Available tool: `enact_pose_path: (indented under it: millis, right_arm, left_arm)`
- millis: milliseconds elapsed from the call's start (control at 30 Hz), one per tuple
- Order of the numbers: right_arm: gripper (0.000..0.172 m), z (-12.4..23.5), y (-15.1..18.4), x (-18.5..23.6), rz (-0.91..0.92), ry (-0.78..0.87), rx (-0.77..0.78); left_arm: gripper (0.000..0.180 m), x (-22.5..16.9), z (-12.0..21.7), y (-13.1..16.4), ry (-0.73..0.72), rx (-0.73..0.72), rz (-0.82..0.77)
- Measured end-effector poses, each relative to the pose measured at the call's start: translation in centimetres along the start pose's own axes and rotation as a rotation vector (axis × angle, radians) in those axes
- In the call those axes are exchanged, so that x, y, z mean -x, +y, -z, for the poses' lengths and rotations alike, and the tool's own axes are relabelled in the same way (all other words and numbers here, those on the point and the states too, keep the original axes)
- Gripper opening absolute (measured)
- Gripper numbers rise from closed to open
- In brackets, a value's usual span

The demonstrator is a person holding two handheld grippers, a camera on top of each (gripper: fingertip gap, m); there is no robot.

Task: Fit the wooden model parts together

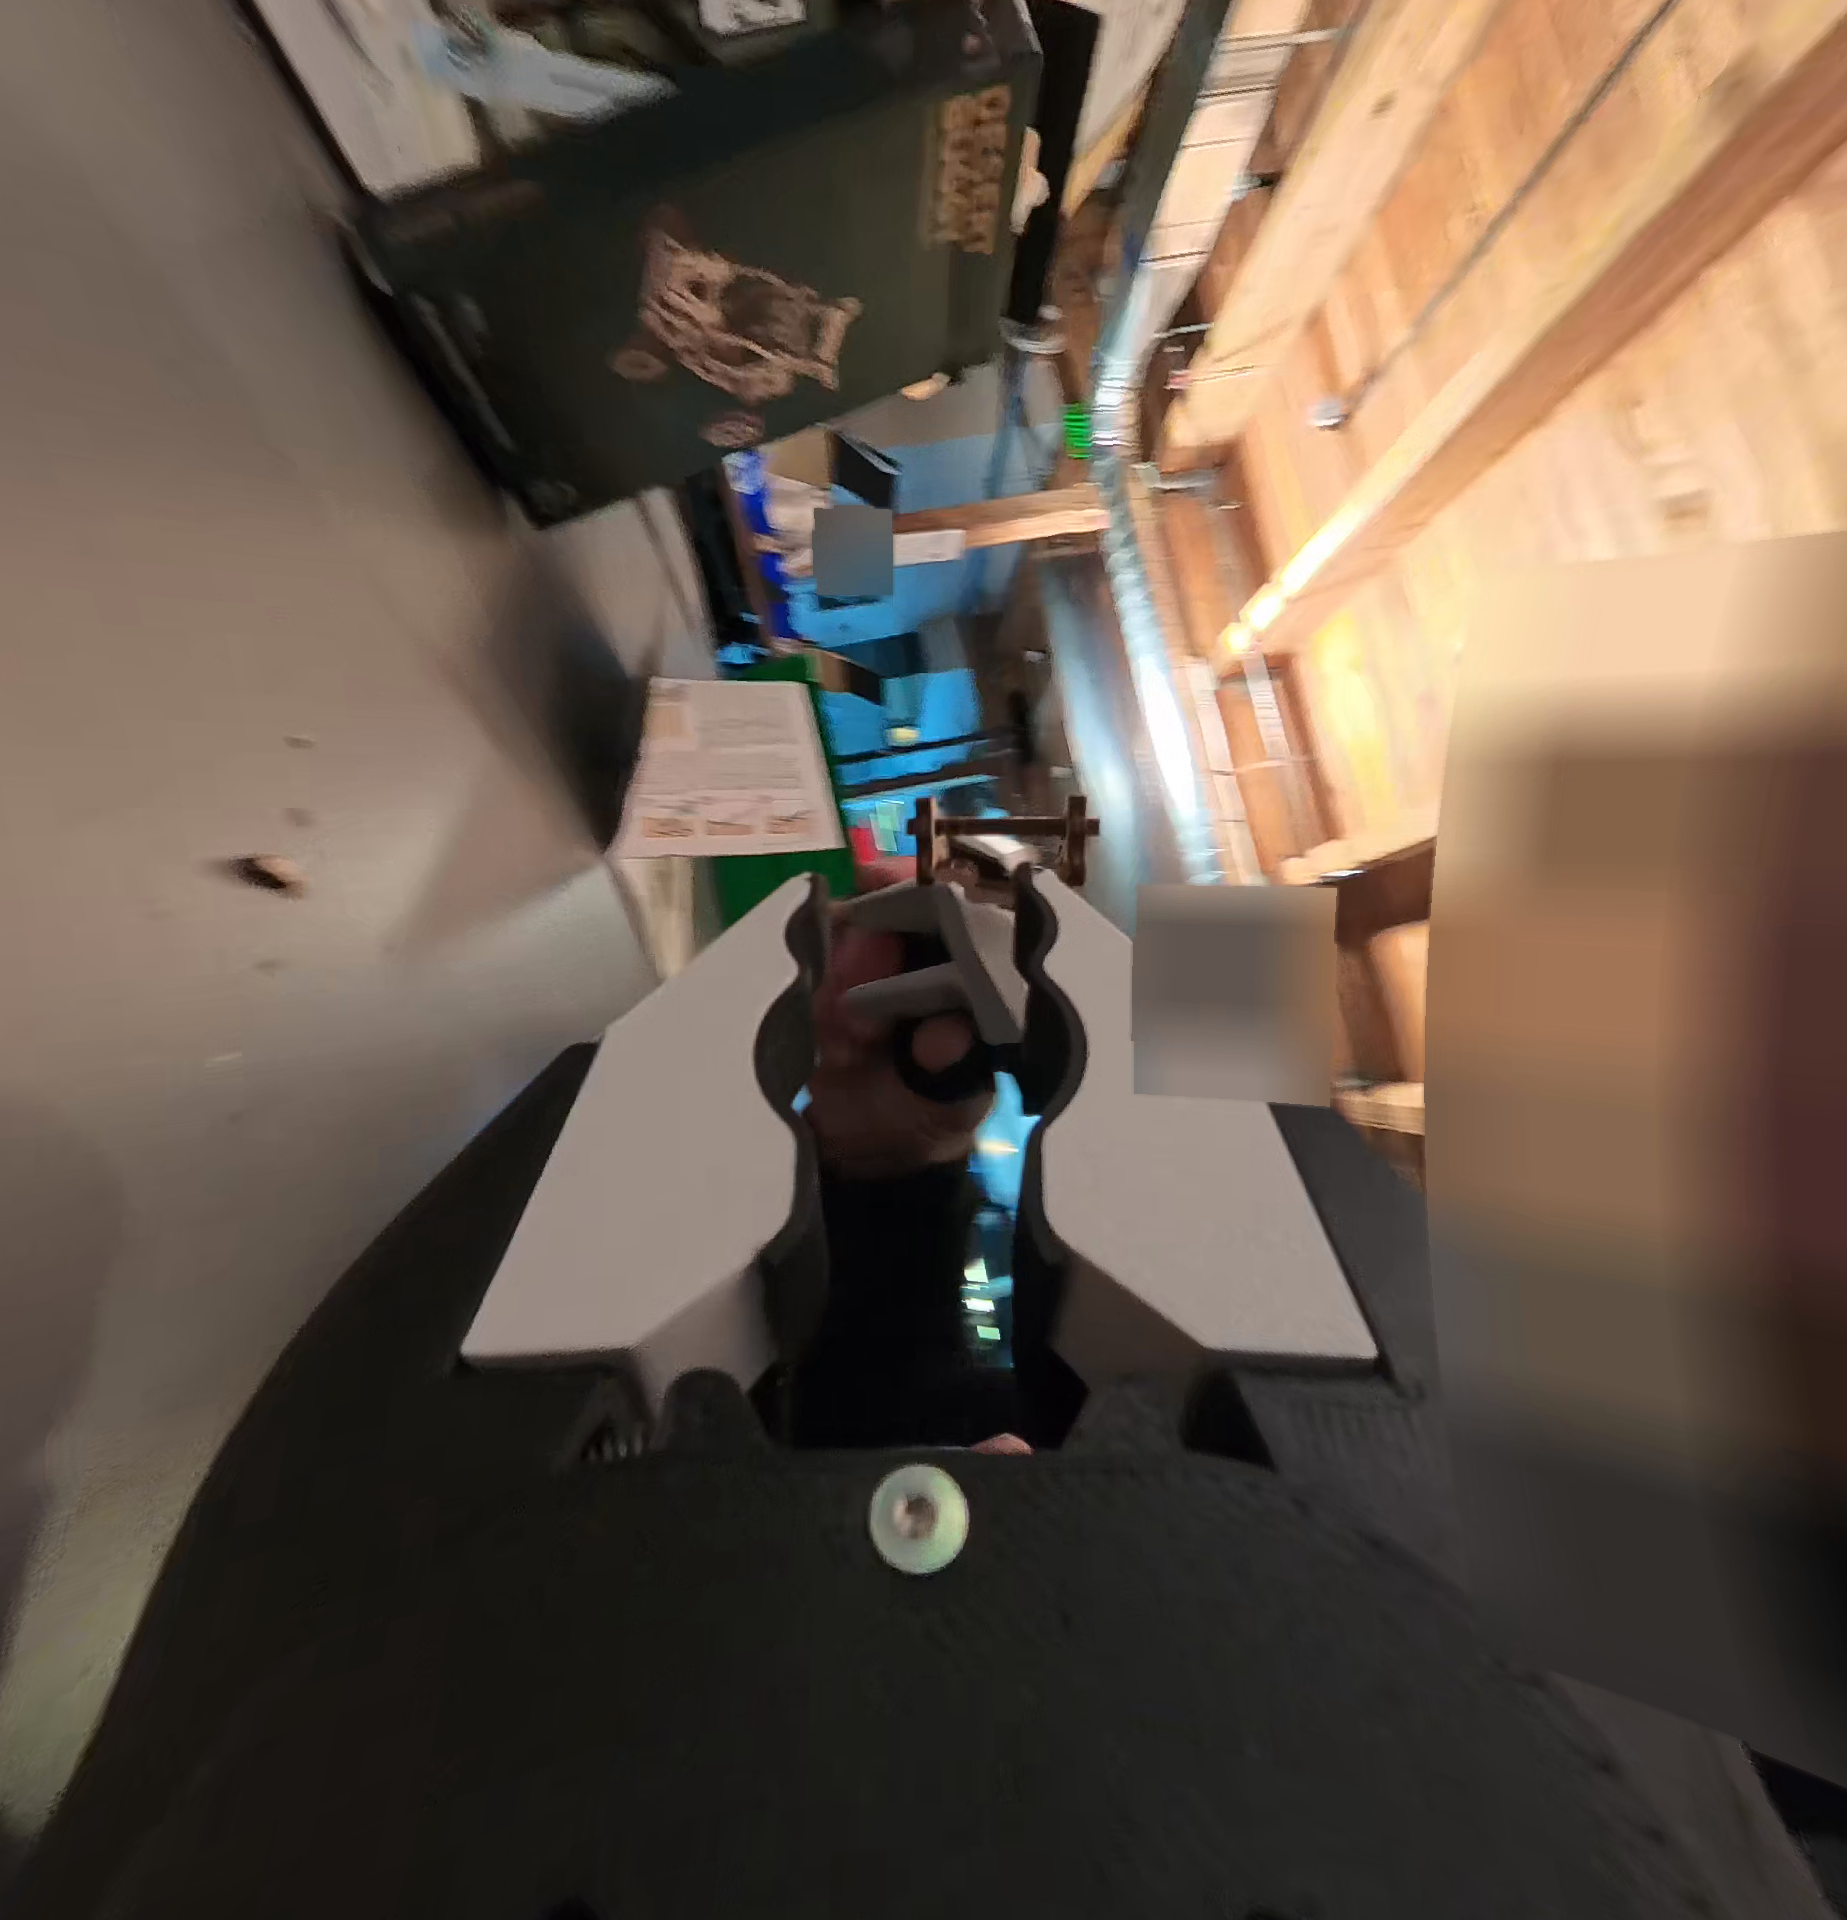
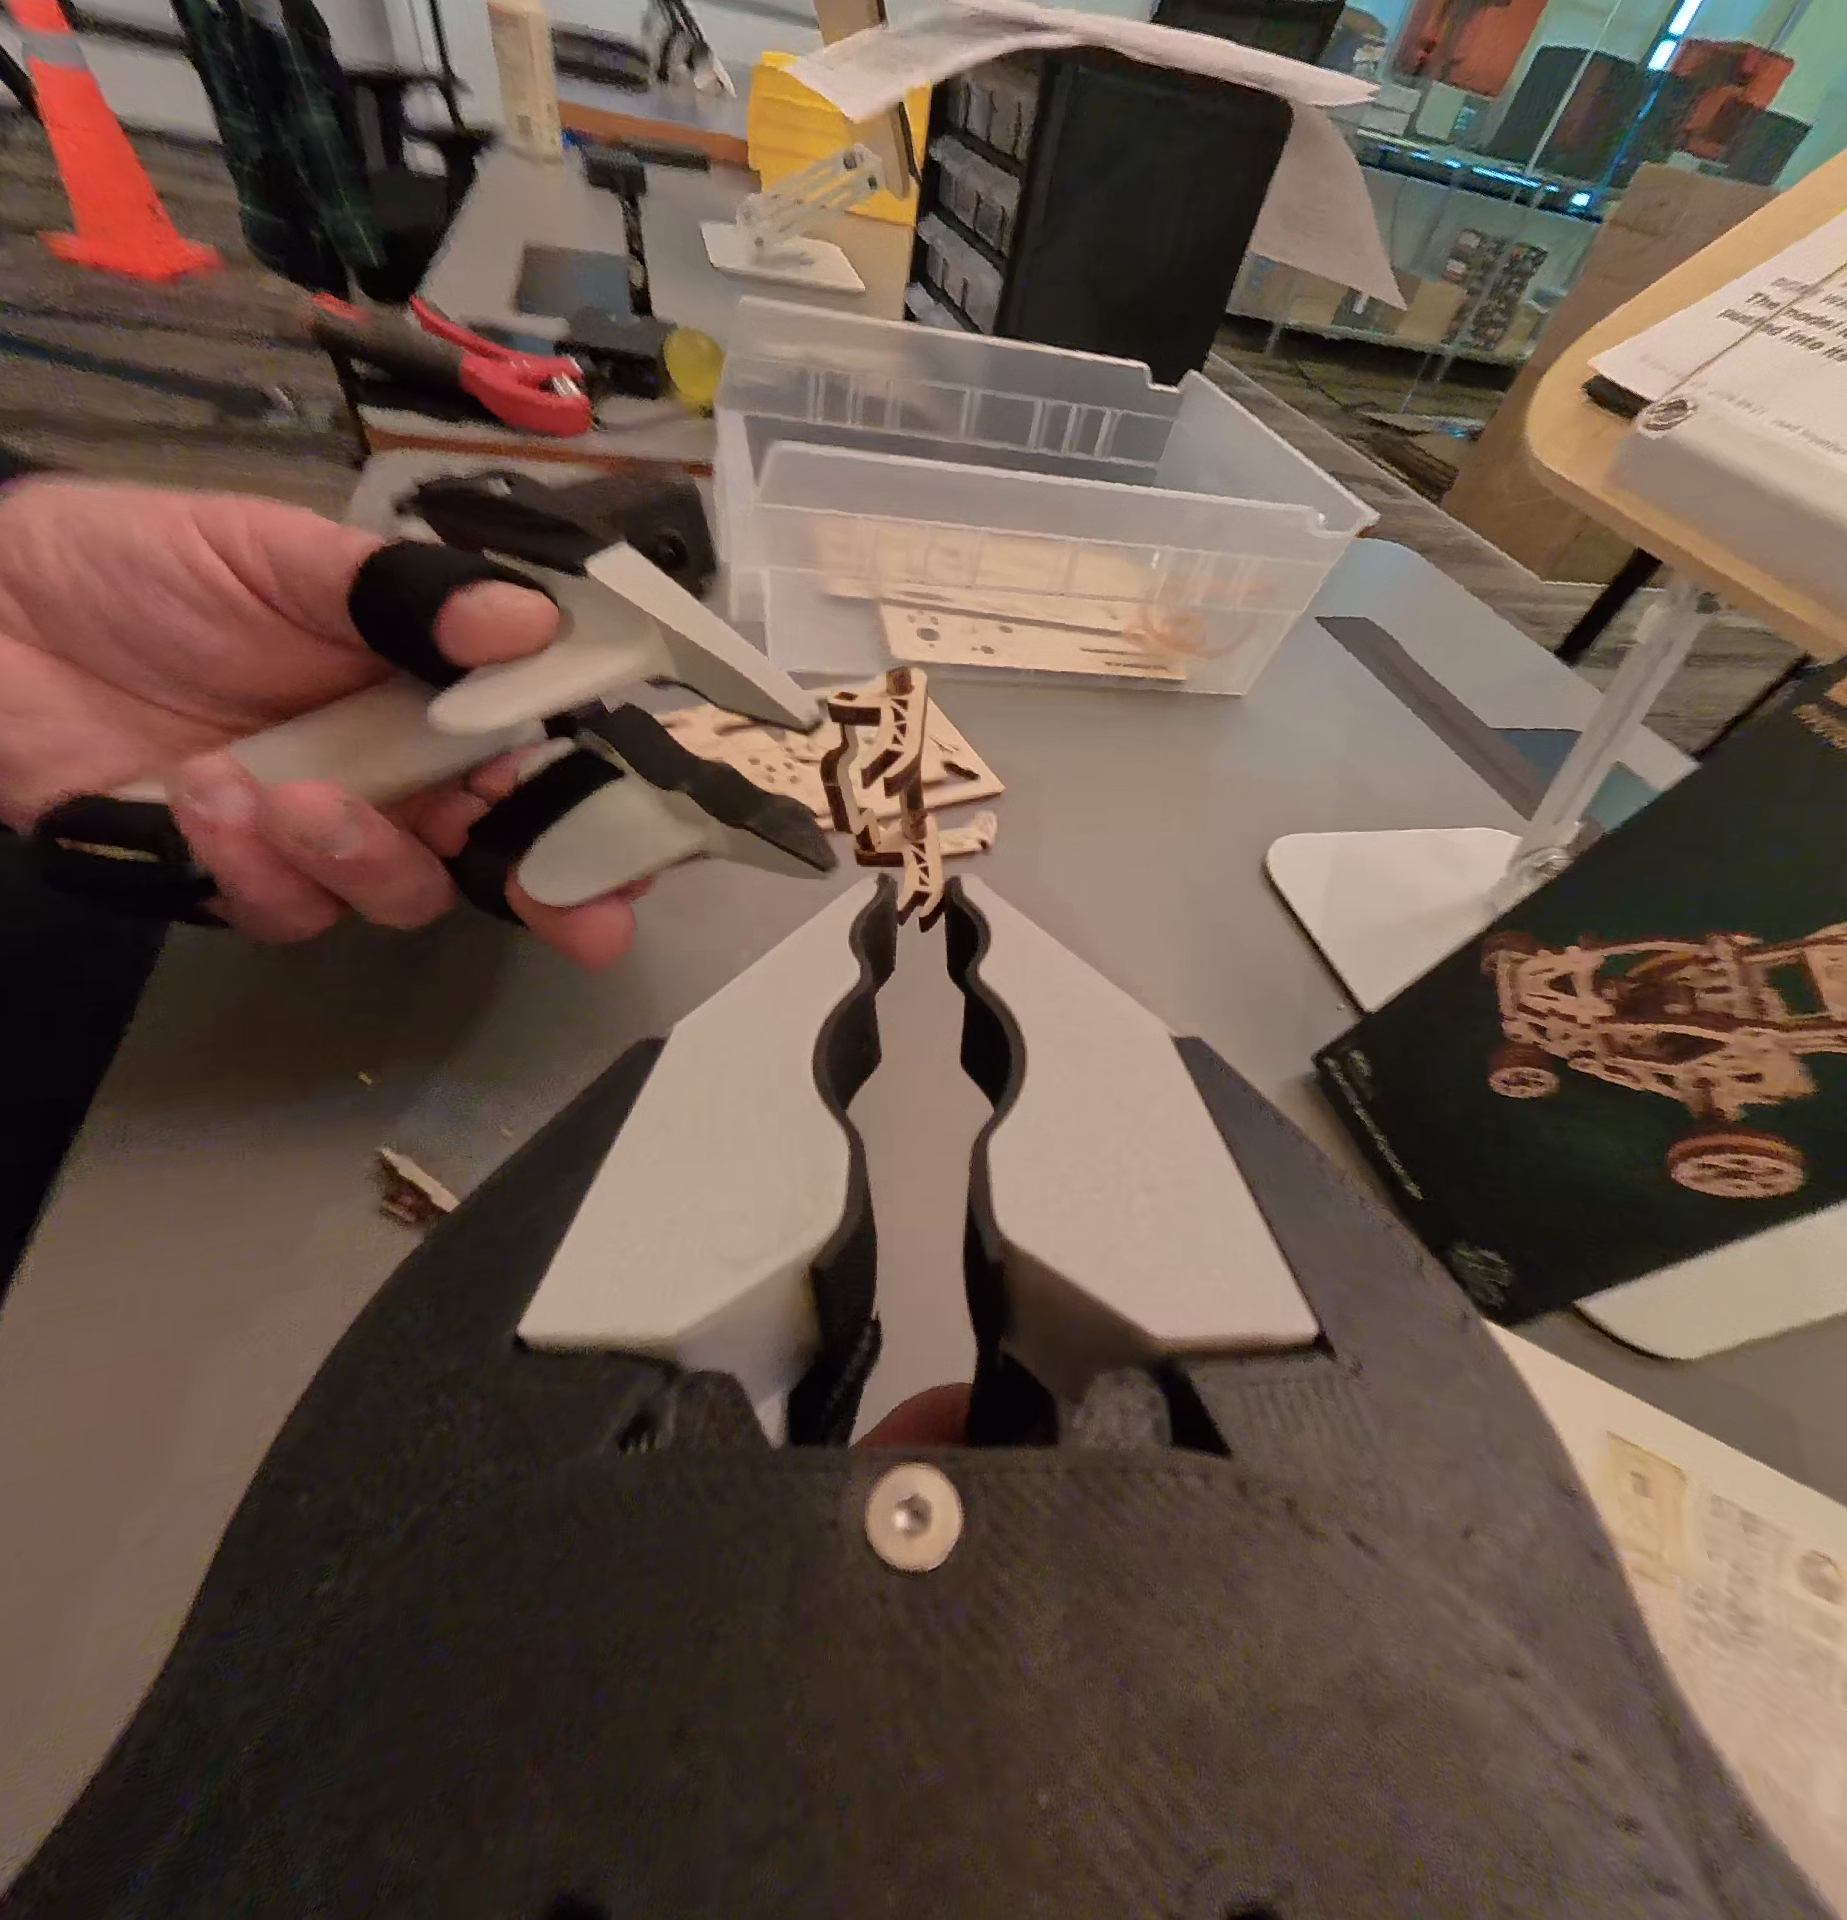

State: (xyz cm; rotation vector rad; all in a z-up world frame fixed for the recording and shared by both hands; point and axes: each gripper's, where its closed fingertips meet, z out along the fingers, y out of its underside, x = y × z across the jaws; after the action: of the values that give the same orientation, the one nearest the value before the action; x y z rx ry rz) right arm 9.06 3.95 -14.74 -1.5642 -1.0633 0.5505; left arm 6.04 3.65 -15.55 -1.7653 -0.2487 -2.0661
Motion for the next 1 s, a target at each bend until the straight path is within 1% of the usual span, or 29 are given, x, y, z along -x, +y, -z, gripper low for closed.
enact_pose_path:
  millis: [33, 100, 200, 333, 433, 600, 900, 1000]
  right_arm:
    - [0.007, 0.2, 0.3, -0.3, 0.045, 0.029, 0.028]
    - [0.007, 0.6, 0.9, -1.0, 0.158, 0.094, 0.096]
    - [0.007, 0.6, 2.7, -1.7, 0.386, 0.172, 0.245]
    - [0.007, 0.5, 5.1, -1.9, 0.597, 0.198, 0.396]
    - [0.007, 0.4, 6.3, -1.8, 0.711, 0.201, 0.48]
    - [0.007, 0.2, 8.8, -1.6, 0.789, 0.156, 0.625]
    - [0.007, -0.2, 9.3, -1.7, 0.869, 0.084, 0.735]
    - [0.011, -0.3, 9.4, -1.7, 0.884, 0.066, 0.757]
  left_arm:
    - [0.035, 0.3, 0.4, -0.2, -0.03, -0.003, -0.028]
    - [0.036, 0.5, 1.2, -0.5, -0.07, 0.0, -0.07]
    - [0.035, 0.5, 2.0, -0.9, -0.098, 0.004, -0.117]
    - [0.035, 0.7, 2.7, -0.7, -0.158, 0.04, -0.204]
    - [0.035, 1.3, 3.2, -0.3, -0.194, 0.062, -0.248]
    - [0.035, 2.3, 3.8, 0.2, -0.212, 0.068, -0.247]
    - [0.034, 2.9, 4.2, 0.1, -0.209, 0.065, -0.249]
    - [0.034, 2.7, 4.2, 0.1, -0.204, 0.066, -0.257]
